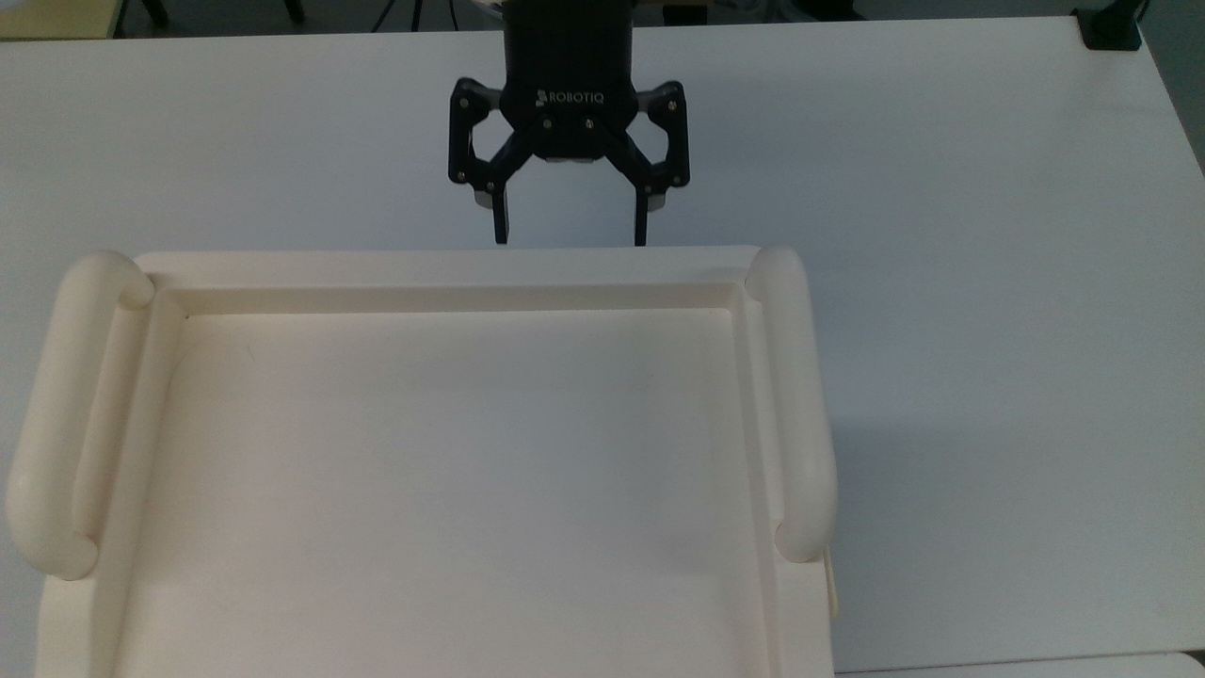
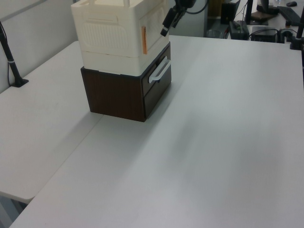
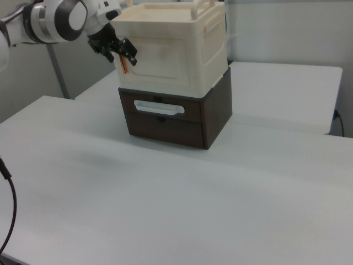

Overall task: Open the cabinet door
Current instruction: 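Lower the gripper to the cabinet door's edge and close on it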

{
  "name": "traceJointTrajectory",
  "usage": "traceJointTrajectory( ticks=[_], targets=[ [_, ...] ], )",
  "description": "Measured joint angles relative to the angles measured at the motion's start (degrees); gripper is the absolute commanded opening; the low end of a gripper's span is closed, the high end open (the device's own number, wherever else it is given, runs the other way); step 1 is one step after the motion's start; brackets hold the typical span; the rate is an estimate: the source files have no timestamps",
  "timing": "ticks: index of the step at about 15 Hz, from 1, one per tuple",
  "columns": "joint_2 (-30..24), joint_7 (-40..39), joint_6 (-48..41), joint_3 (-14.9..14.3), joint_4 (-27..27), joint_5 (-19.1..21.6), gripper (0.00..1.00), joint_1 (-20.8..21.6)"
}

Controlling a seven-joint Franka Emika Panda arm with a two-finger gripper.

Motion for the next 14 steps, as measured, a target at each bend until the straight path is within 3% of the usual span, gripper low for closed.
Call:
traceJointTrajectory(
  ticks=[8, 14],
  targets=[
    [4.54, 0.54, 7.15, 0.07, 4.03, -3.42, 1.00, 2.67],
    [5.32, 0.61, 8.16, 0.07, 4.35, -4.02, 0.86, 3.52]
  ],
)
